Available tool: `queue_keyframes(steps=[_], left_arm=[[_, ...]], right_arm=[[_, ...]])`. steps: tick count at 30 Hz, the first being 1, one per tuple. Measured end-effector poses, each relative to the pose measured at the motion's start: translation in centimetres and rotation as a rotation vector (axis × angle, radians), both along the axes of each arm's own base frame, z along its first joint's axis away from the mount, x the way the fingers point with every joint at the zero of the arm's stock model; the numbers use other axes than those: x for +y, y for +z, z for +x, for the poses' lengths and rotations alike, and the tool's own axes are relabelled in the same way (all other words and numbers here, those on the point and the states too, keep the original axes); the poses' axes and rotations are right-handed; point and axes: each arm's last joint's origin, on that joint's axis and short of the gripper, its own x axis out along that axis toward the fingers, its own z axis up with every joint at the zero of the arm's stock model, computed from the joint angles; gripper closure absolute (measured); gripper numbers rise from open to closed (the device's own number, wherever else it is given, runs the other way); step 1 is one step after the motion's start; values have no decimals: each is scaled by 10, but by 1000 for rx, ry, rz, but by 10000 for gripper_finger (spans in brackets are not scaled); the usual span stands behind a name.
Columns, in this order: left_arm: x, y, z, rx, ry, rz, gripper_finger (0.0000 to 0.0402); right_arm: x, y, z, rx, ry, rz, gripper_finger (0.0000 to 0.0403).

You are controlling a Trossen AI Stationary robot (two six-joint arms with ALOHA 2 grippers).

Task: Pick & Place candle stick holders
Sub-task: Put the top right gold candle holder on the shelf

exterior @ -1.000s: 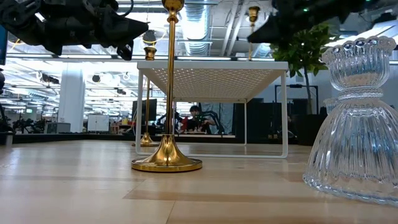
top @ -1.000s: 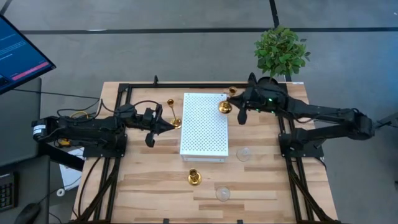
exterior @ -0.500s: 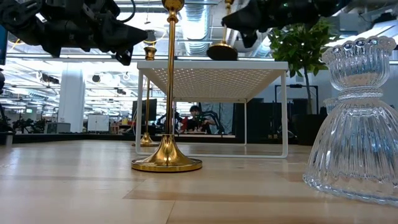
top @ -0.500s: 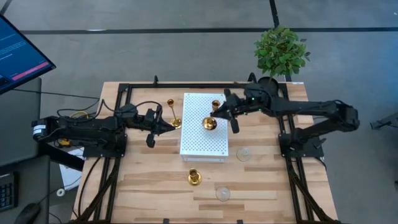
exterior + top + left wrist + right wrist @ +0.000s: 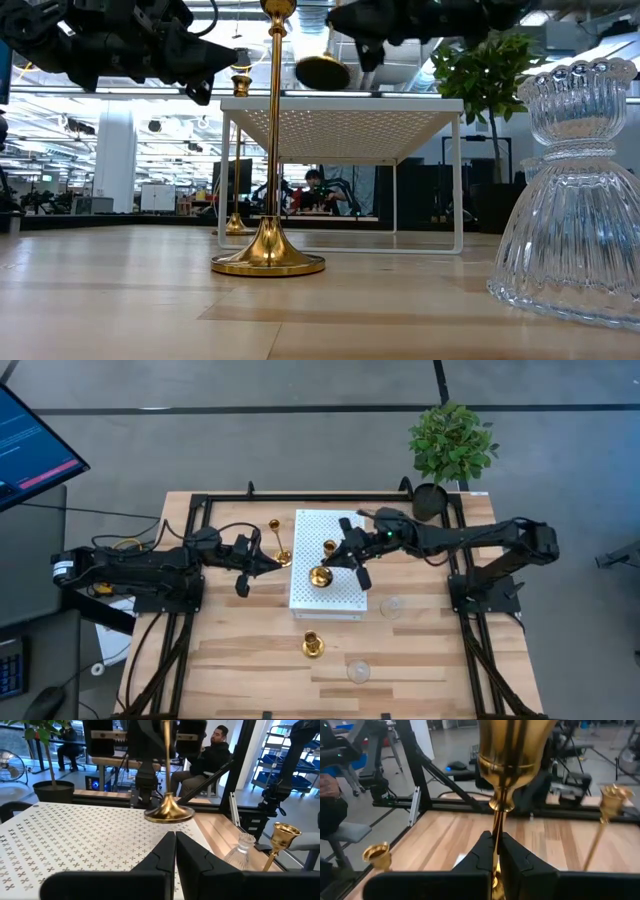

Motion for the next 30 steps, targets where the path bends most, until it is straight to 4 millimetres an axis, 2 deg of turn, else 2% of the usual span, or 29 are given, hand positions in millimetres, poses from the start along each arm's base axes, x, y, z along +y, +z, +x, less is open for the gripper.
queue_keyframes(steps=[6,15,18,27,30], left_arm=[[0,-1,0,11,0,-3,389],[0,-2,0,22,-1,-5,389],[0,-2,0,23,-1,-5,389],[0,-3,0,33,-1,-8,389],[0,-3,0,33,-1,-8,389]], right_arm=[[2,1,20,76,24,-32,403],[0,-18,40,143,27,-29,403],[1,-24,43,151,30,-24,403],[6,-23,44,145,47,-32,402],[6,-23,44,144,46,-32,391]])
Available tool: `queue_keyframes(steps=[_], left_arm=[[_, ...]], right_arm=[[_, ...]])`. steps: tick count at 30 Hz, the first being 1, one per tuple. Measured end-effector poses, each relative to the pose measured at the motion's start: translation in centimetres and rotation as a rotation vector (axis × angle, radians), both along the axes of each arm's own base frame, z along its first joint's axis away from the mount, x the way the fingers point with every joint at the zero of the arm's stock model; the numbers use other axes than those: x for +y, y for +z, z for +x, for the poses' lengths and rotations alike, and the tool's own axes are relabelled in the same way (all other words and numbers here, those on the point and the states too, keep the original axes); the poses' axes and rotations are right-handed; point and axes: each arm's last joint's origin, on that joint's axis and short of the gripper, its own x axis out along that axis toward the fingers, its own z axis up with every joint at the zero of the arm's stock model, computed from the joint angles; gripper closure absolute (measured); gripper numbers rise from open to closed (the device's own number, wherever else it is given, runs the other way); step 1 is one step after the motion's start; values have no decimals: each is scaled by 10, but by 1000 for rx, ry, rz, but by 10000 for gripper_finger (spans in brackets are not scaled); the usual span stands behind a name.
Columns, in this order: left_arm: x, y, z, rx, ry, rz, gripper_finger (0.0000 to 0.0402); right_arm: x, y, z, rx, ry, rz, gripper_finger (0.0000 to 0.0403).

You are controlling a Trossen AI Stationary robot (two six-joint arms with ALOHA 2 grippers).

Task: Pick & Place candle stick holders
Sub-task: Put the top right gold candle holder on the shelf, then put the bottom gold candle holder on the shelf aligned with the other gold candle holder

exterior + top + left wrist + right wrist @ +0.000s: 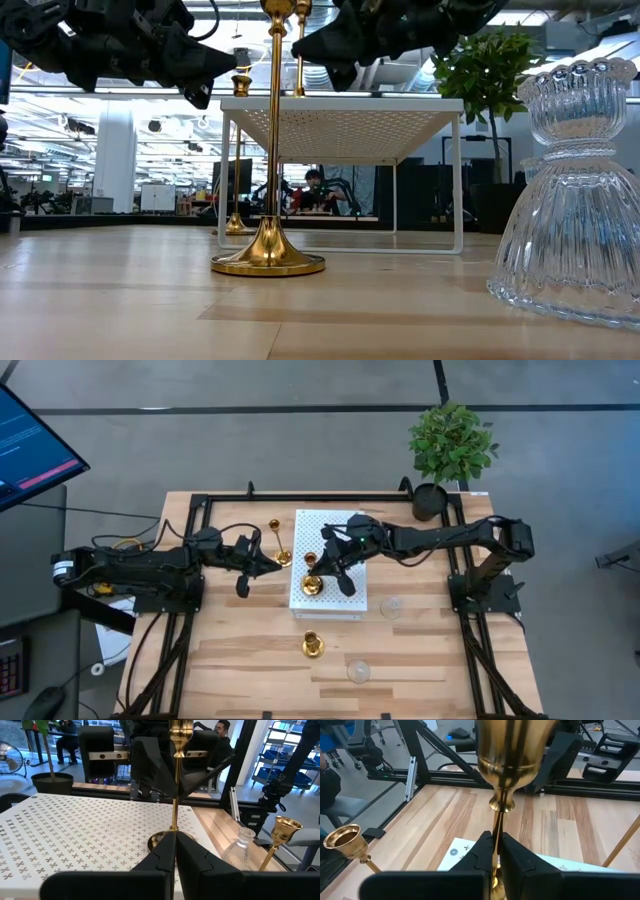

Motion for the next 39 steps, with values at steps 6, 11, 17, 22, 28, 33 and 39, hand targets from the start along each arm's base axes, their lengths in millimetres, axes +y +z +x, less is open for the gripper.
queue_keyframes(steps=[6,11,17,22,28,33,39], left_arm=[[0,0,0,4,0,-1,389],[0,-1,0,6,0,-2,389],[0,-1,0,7,0,-2,389],[0,-1,0,7,-2,-1,389],[0,-1,0,7,-2,-2,389],[-2,-1,0,14,-63,3,389],[-12,-2,1,20,-166,10,397]], right_arm=[[0,0,0,-2,2,0,350],[0,0,0,-5,5,-14,329],[0,5,-4,-9,17,-46,284],[-4,14,-20,61,3,-37,233],[-9,27,-47,177,-24,-19,211],[-10,36,-65,210,-26,-58,244],[-7,40,-84,201,-30,-97,341]])
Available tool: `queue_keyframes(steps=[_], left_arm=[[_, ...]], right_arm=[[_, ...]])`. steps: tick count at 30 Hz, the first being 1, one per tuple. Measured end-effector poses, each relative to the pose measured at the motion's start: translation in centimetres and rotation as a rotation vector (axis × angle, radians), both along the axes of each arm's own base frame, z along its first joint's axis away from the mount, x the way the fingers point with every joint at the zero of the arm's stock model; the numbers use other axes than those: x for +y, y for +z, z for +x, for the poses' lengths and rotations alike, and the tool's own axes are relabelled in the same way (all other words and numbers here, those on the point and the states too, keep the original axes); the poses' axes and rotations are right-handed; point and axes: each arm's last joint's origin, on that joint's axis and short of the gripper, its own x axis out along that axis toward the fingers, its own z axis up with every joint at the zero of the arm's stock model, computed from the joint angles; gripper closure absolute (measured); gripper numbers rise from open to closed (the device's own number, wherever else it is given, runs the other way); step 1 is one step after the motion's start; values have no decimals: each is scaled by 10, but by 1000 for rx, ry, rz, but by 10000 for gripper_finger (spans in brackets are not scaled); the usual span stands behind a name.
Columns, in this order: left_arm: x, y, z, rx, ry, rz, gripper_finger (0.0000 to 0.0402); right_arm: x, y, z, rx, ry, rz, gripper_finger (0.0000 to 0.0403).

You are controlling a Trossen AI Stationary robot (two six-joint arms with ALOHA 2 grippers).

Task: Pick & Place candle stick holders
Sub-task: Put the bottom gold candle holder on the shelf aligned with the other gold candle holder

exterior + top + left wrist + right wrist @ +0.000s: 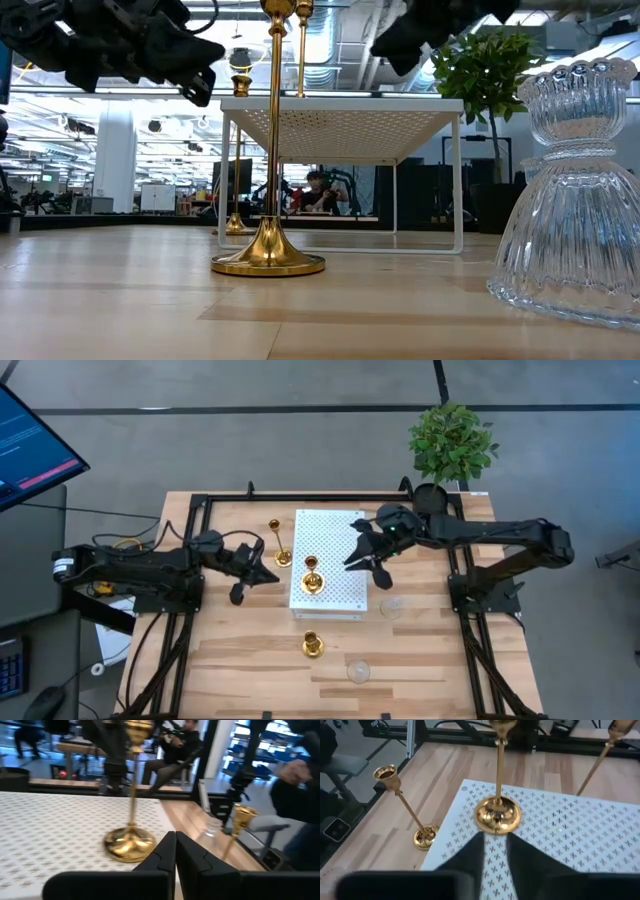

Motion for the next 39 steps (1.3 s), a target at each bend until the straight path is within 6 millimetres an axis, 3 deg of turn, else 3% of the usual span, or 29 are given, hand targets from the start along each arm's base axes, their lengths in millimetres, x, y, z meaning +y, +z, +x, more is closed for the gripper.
queue_keyframes(steps=[4,22,25,31,39], left_arm=[[-14,-1,1,-14,-84,60,396],[-74,-10,-2,44,-54,109,396],[-80,-15,0,80,70,129,396],[-74,-18,-2,121,607,194,396],[-62,-23,0,172,764,229,396]], right_arm=[[1,0,-11,-17,-19,-52,395],[-1,-29,-65,-229,-194,-79,402],[-2,-27,-69,-268,-205,-81,402],[-3,-29,-73,-282,-258,-104,402],[-4,-34,-72,-245,-259,-127,403]])
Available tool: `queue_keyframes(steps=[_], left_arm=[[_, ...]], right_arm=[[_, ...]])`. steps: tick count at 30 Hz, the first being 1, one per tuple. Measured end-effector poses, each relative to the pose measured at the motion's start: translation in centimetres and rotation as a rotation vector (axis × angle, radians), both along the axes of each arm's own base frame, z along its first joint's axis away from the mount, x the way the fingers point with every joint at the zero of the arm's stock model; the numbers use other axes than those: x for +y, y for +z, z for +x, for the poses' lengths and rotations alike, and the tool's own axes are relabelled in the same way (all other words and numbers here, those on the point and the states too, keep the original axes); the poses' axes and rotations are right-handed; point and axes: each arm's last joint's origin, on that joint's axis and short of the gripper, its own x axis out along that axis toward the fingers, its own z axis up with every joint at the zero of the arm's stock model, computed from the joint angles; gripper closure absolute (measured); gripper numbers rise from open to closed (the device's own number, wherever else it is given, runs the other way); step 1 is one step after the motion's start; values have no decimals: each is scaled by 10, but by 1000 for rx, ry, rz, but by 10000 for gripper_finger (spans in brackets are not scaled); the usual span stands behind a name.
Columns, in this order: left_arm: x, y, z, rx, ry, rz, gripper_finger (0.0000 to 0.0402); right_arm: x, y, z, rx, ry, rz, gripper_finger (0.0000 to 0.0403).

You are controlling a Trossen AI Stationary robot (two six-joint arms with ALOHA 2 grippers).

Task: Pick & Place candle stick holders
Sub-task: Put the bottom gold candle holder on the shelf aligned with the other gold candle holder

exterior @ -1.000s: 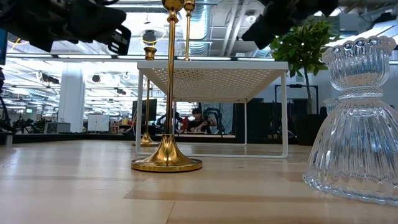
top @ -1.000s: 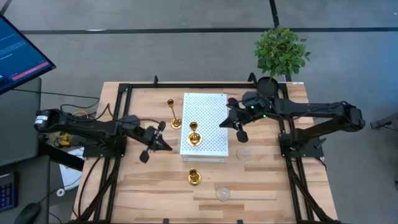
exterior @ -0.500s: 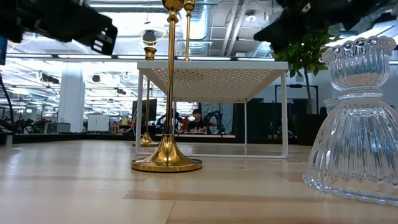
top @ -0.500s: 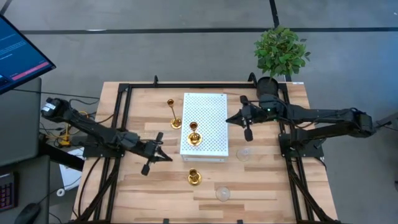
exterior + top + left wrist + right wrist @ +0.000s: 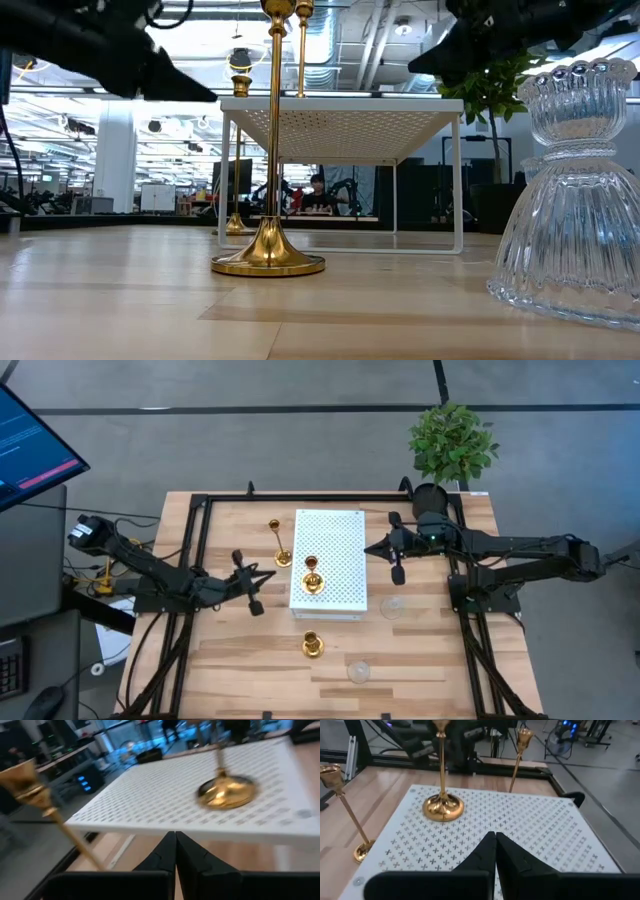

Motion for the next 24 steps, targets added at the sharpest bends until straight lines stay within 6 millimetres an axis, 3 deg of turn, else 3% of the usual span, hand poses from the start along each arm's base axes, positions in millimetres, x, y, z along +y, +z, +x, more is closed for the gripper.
queue_keyframes(steps=[5,17,24], left_arm=[[16,-5,3,51,83,17,396],[61,-12,10,121,44,-51,396],[78,-16,8,154,39,-87,396]], right_arm=[[0,-2,-4,42,5,-17,403],[-15,-4,-9,68,-54,-47,403],[-23,-18,-14,108,-96,-35,403]])
